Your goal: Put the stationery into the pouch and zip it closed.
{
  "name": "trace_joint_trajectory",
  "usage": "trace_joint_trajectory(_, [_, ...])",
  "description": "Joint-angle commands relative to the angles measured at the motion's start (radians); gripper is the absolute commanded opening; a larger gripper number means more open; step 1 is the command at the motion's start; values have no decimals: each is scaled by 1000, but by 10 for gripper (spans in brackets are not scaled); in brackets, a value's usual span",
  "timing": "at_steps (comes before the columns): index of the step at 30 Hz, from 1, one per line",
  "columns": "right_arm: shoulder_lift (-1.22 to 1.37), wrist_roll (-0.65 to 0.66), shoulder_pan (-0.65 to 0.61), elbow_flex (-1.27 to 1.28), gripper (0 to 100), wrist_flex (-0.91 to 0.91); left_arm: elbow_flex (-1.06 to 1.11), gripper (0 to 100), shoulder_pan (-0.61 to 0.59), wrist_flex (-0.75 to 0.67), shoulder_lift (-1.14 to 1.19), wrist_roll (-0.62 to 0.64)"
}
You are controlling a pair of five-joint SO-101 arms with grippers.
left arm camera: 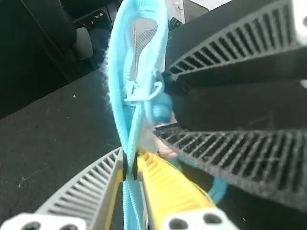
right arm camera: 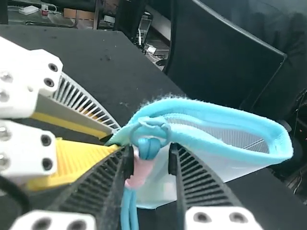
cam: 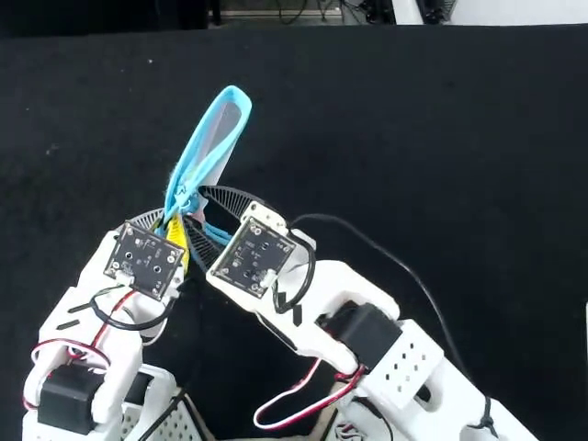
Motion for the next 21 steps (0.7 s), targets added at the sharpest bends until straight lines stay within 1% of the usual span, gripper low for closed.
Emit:
trace_joint_trajectory(1, [7, -9, -17, -82, 126, -37, 13, 29, 7, 12, -2, -3])
trace_joint_trajectory(5, [4, -12, -17, -82, 126, -55, 16, 29, 7, 12, -2, -3])
trace_joint_trajectory(8, [4, -77, -18, -82, 127, -57, 18, 29, 7, 11, -2, -3])
trace_joint_trajectory(10, [5, -92, -18, -82, 127, -57, 16, 29, 7, 11, -2, -3])
trace_joint_trajectory(21, [-1, -98, -18, -105, 123, -49, 18, 29, 7, 11, -2, -3])
